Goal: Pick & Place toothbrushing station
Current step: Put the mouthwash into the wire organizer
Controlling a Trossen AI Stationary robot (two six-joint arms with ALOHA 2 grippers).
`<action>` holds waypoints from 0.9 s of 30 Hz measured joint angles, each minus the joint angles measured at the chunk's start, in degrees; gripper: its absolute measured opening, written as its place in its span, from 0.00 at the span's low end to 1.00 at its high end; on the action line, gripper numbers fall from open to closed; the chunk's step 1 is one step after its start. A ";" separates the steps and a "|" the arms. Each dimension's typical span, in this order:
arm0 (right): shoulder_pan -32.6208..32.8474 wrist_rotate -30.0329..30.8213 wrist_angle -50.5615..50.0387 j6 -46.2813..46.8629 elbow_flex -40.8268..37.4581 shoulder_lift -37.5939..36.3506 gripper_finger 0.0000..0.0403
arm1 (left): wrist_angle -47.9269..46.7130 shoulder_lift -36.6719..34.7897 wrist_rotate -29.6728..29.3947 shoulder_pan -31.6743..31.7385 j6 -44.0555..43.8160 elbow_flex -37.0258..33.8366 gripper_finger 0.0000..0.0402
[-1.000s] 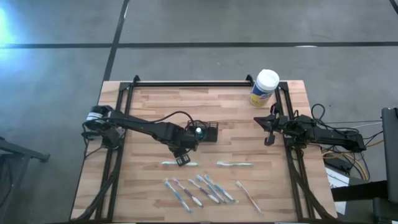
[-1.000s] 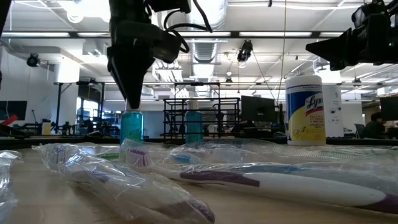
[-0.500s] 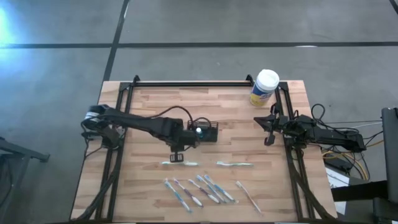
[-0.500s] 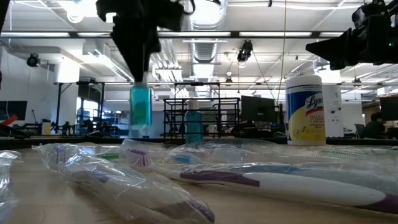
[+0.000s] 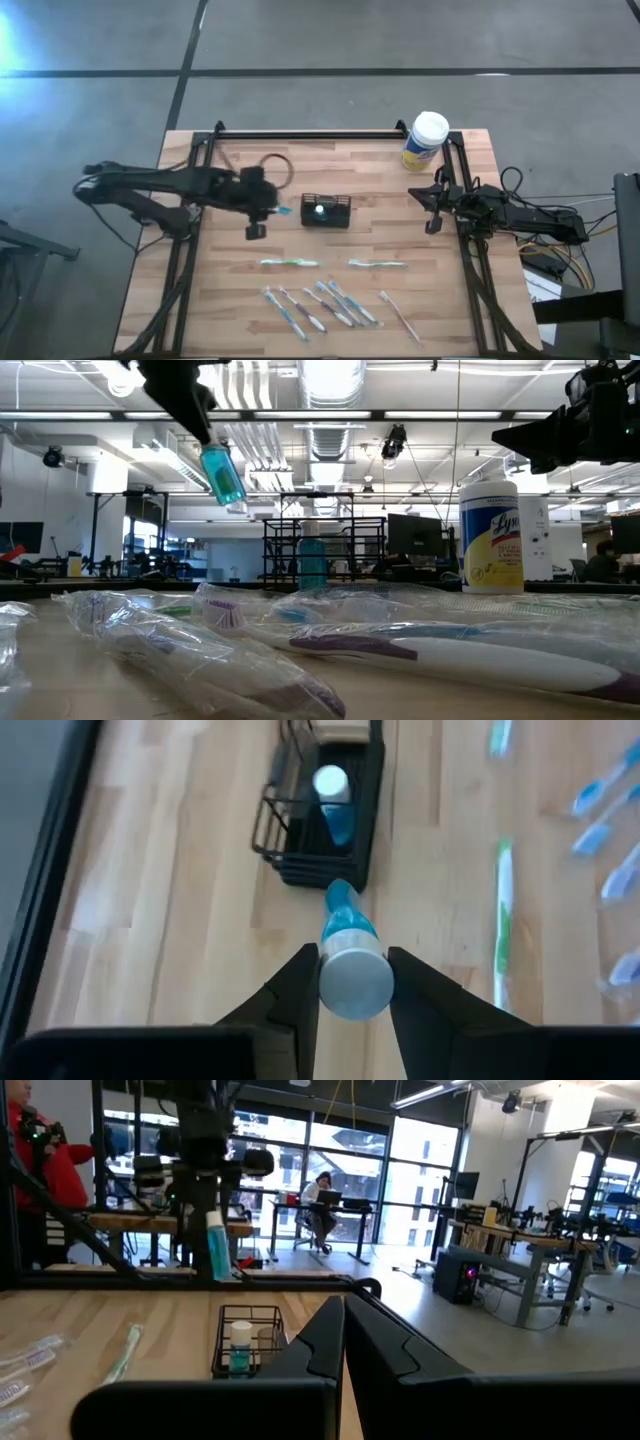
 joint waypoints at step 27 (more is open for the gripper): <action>-0.02 0.02 0.92 0.85 0.00 -0.02 0.02 | 29.93 -28.49 5.17 1.00 -17.14 -29.14 0.25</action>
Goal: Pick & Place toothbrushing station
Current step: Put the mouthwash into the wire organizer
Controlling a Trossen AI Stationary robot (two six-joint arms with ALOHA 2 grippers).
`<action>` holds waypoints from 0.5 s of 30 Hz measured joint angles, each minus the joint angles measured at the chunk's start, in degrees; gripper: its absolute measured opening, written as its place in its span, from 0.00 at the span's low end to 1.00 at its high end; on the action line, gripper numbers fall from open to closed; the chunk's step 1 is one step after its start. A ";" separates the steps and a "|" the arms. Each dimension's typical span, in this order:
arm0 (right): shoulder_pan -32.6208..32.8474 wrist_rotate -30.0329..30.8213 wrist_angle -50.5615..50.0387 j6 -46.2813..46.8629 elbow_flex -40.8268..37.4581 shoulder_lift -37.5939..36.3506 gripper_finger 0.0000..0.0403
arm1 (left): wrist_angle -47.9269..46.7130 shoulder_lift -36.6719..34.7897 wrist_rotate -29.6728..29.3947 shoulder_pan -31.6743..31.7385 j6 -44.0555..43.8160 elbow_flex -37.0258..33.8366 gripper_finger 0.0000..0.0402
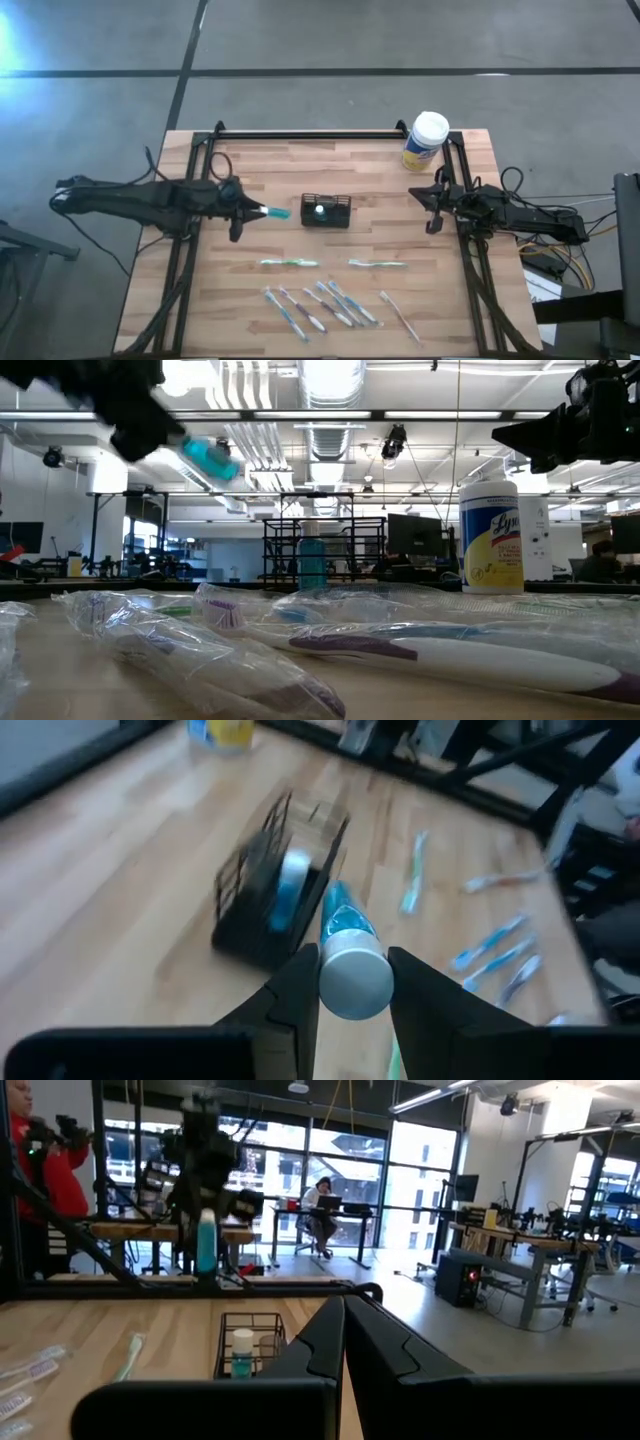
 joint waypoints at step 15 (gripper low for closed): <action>0.00 2.59 1.83 -1.32 0.02 -0.02 0.02 | -40.98 46.30 0.22 2.01 22.80 64.29 0.25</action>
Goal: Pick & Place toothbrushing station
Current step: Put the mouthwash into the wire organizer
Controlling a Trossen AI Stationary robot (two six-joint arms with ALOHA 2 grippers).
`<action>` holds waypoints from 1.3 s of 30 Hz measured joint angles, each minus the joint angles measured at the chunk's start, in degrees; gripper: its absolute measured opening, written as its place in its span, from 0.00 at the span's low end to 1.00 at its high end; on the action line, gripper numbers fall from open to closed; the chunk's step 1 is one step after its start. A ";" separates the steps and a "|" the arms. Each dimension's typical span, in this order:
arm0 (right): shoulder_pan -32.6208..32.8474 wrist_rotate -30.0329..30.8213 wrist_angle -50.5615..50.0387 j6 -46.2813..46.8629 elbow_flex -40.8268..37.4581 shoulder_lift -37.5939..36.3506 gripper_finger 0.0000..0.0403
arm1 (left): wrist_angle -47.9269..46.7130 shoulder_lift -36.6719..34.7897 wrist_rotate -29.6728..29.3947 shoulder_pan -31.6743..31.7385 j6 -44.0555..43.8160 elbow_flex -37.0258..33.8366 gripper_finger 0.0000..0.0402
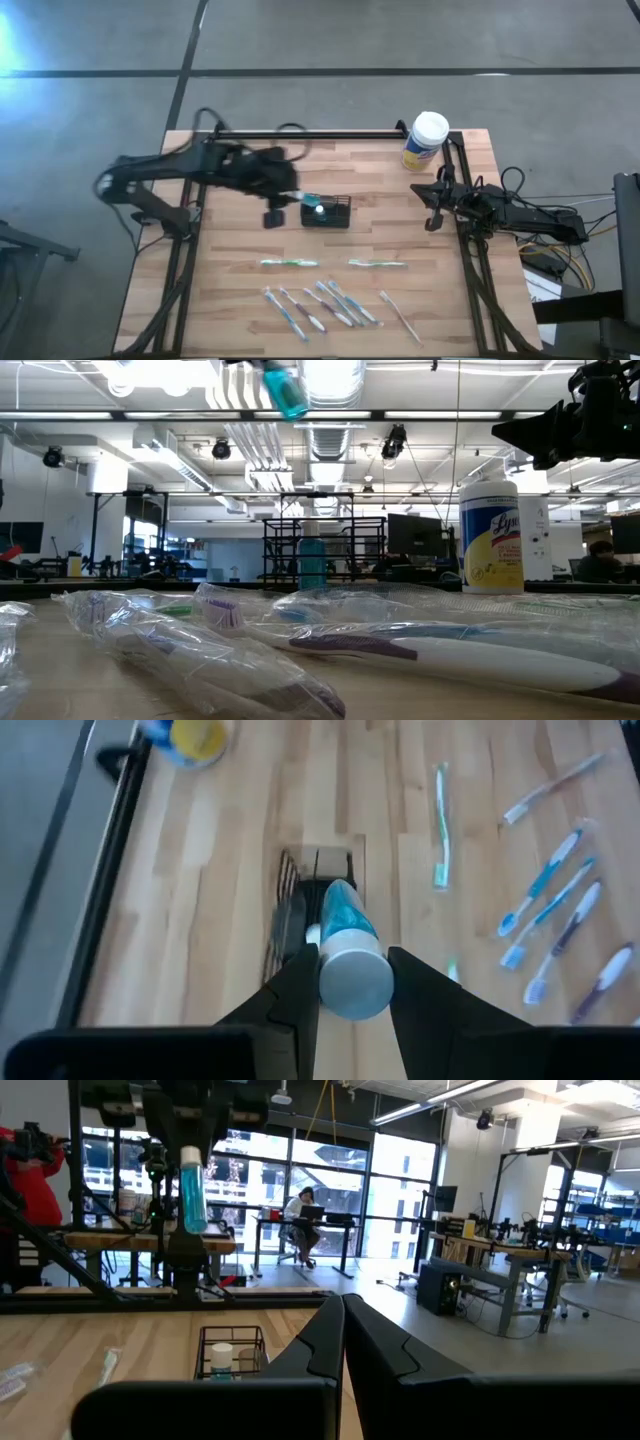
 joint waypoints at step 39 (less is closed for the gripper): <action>0.02 -0.02 -0.09 -1.07 0.00 0.07 0.02 | -15.31 34.04 3.03 5.27 16.57 26.59 0.25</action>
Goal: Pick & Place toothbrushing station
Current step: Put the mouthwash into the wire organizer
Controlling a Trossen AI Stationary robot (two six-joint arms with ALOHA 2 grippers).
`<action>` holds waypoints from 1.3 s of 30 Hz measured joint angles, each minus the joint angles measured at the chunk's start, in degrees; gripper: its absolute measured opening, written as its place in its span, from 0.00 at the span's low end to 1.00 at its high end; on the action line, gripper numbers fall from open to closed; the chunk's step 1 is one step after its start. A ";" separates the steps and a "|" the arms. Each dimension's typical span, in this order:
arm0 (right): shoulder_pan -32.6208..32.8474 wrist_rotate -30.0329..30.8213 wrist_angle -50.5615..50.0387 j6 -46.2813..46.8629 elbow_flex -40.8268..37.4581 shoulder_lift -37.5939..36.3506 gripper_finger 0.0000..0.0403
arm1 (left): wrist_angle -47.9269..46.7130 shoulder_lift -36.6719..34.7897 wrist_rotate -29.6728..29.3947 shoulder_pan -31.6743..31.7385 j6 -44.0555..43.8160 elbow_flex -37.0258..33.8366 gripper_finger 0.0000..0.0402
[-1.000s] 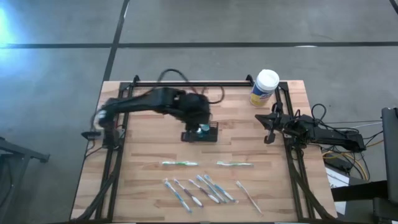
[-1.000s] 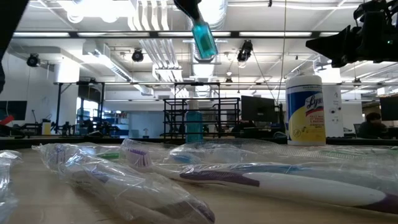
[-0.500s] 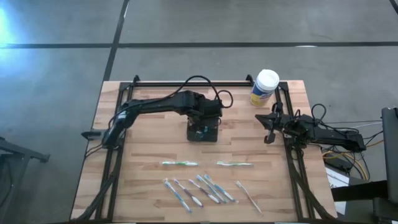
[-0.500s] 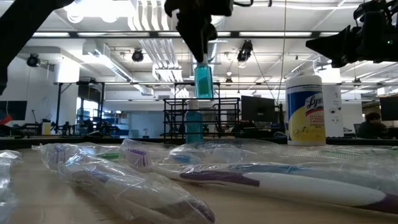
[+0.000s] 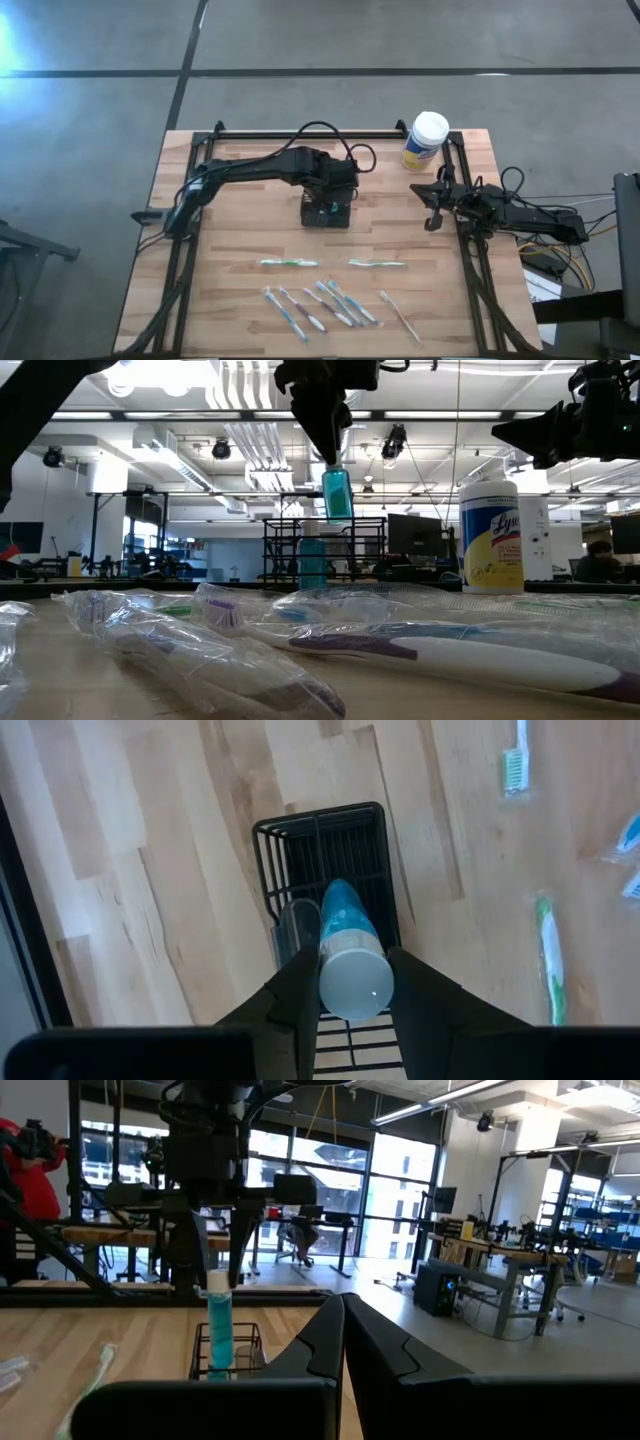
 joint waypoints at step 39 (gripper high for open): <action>0.00 -0.02 0.00 0.00 0.00 0.00 0.02 | 1.29 -0.13 -0.02 0.24 0.50 -3.87 0.25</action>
